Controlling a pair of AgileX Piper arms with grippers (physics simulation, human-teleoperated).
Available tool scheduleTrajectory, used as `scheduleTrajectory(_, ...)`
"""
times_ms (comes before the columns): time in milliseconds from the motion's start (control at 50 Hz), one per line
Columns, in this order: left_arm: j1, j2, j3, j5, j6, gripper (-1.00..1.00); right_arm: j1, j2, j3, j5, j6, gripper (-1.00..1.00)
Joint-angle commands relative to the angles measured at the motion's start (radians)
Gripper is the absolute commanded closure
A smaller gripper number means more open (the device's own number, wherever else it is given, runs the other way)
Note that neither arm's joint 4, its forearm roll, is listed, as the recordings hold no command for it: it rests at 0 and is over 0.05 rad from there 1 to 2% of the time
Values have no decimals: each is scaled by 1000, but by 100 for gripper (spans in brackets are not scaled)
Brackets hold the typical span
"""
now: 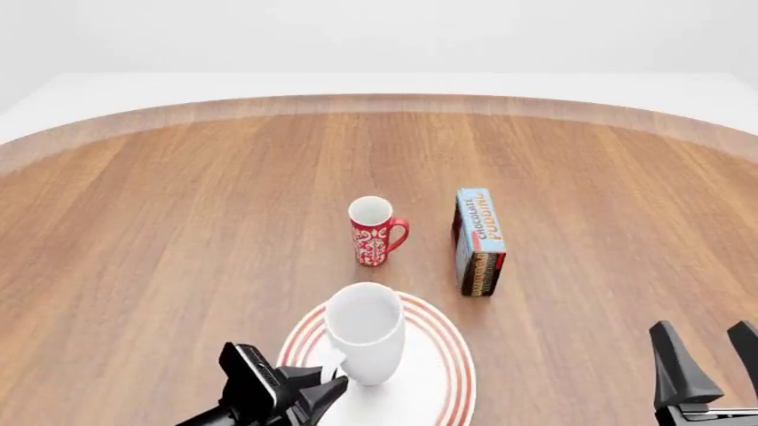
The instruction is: Pick up the white mug and put it on the plate, and put the chocolate pudding to the right of the plate.
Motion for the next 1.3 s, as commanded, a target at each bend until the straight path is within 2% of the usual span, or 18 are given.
scheduleTrajectory(20,0,56,-5,-35,-7,100,0,0,0,0,0,-100)
scheduleTrajectory(640,-10,103,-10,-56,-29,100,1,0,1,-1,1,-100)
scheduleTrajectory(660,-8,103,-9,-55,-29,-100,1,0,1,-1,1,-100)
scheduleTrajectory(1040,2,74,-4,-34,-28,-100,0,0,1,-2,1,-100)
scheduleTrajectory(1180,2,24,-3,7,-19,-100,0,0,1,-2,1,-100)
scheduleTrajectory(1300,-12,-83,-3,93,-9,-100,1,0,1,-2,-1,-100)
